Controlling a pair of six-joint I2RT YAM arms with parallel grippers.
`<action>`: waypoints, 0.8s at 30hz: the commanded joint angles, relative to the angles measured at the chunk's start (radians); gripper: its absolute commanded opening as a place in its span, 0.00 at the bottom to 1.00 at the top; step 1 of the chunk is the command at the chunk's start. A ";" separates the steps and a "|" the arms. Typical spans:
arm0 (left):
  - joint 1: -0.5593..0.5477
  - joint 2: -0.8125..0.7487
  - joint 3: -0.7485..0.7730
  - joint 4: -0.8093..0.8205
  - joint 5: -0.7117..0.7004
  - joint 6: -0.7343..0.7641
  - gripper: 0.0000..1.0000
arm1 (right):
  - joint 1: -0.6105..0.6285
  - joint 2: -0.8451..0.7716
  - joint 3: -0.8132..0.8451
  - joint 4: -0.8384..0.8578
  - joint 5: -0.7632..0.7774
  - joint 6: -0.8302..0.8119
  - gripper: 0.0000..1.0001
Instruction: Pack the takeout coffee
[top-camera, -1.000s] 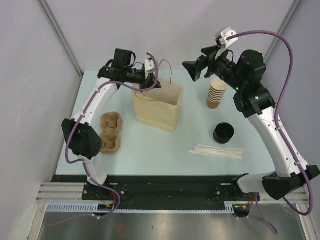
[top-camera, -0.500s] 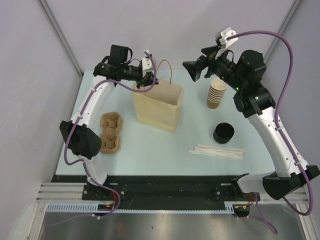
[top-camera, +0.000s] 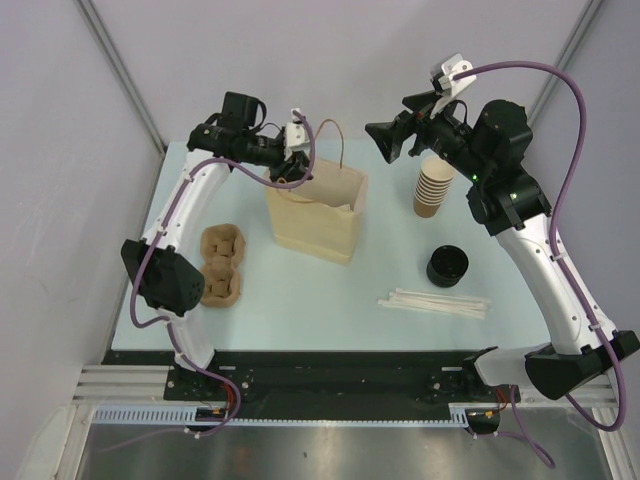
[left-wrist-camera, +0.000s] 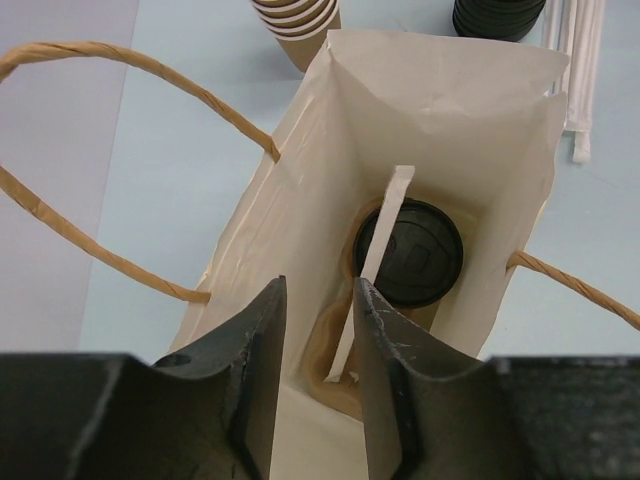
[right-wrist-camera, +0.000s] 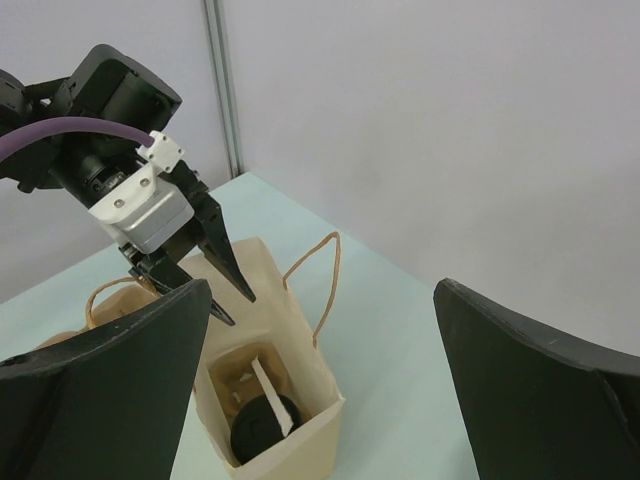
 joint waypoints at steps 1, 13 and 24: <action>0.009 -0.028 0.052 0.043 0.036 -0.034 0.39 | -0.003 -0.014 0.010 0.029 0.001 -0.009 1.00; 0.032 -0.123 0.082 0.270 0.064 -0.377 0.64 | -0.003 -0.009 0.004 0.014 0.009 -0.001 1.00; 0.248 -0.195 0.128 0.459 -0.007 -0.853 0.94 | -0.137 0.070 0.010 -0.050 -0.017 0.106 1.00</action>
